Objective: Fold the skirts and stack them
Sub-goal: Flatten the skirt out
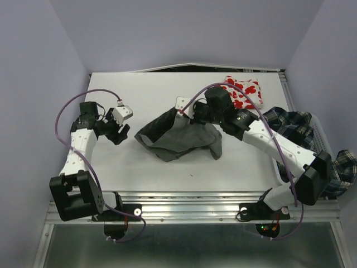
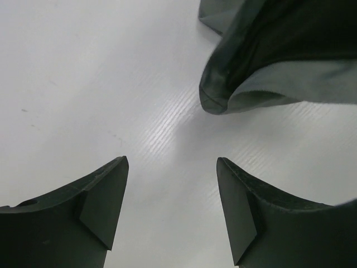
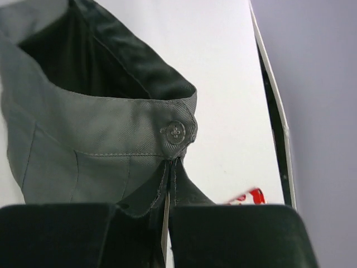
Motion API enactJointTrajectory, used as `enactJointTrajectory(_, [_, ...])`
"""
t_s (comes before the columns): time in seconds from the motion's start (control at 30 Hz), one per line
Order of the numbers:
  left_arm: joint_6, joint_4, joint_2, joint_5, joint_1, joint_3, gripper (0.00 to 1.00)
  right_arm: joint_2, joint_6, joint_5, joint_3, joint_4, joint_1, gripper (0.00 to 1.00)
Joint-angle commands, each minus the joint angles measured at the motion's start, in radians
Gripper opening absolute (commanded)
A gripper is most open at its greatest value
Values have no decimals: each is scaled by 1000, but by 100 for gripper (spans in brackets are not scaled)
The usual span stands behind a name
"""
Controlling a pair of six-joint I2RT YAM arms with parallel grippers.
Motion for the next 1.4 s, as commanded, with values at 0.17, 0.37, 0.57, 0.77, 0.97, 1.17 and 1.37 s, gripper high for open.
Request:
enactJointTrajectory(0.17, [170, 161, -60, 15, -206, -92, 75, 100, -61, -102, -32, 75, -76, 1])
enactJointTrajectory(0.37, [66, 158, 15, 94, -211, -21, 70, 381, 38, -91, 90, 143, -85, 41])
enactJointTrajectory(0.57, [-33, 201, -23, 131, -196, -41, 74, 426, 188, -56, 323, 27, -98, 66])
enactJointTrajectory(0.77, [-100, 196, 7, 155, -118, -20, 78, 292, 385, -207, 411, -217, -67, 76])
enactJointTrajectory(0.97, [-157, 170, 90, 181, -49, 55, 81, 298, 425, -133, 324, -315, 91, 72])
enactJointTrajectory(1.17, [-218, 164, 127, 190, -1, 89, 82, 356, 461, 67, 179, -256, 208, 73])
enactJointTrajectory(1.37, [-220, 193, 92, 192, 8, 45, 83, 476, 543, 262, 199, -197, 252, 75])
